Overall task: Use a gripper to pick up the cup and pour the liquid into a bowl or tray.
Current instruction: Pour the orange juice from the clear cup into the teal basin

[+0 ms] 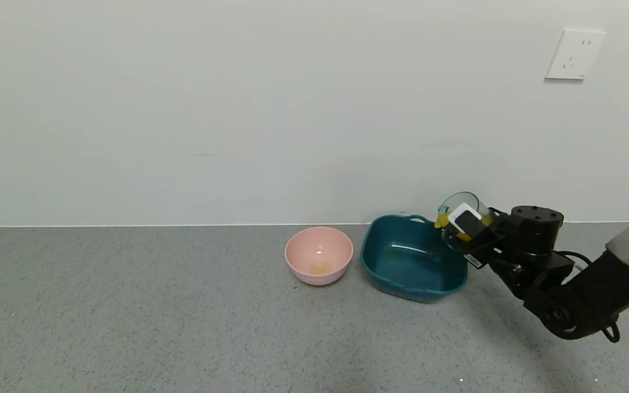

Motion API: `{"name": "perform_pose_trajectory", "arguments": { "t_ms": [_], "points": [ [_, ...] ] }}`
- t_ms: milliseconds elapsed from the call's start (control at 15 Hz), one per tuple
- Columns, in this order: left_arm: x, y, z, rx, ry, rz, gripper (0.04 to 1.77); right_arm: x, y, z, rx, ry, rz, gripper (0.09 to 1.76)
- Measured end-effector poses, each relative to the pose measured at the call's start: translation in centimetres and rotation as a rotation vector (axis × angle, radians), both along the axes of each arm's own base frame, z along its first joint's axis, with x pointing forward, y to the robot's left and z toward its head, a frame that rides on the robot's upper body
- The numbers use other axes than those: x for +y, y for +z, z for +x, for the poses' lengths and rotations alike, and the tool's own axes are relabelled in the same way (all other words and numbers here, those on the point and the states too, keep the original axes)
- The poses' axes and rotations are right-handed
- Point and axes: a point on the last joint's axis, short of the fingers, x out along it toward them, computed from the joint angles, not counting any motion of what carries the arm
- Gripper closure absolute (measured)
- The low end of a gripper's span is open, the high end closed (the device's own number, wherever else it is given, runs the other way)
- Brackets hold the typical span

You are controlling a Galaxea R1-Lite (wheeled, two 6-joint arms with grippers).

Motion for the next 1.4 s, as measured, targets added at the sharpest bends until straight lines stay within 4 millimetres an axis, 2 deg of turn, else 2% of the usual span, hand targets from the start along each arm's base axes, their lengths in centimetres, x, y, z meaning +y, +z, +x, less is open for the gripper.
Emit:
{"name": "perform_pose_trajectory", "arguments": {
  "t_ms": [933, 1400],
  "points": [
    [0.00, 0.00, 0.00, 0.000, 0.000, 0.000, 0.09, 0.64, 0.33, 0.15, 0.006, -0.002, -0.227, 0.50],
    [0.00, 0.00, 0.00, 0.000, 0.000, 0.000, 0.09, 1.04, 0.39, 0.43, 0.002, 0.004, -0.287, 0.51]
  ]
}}
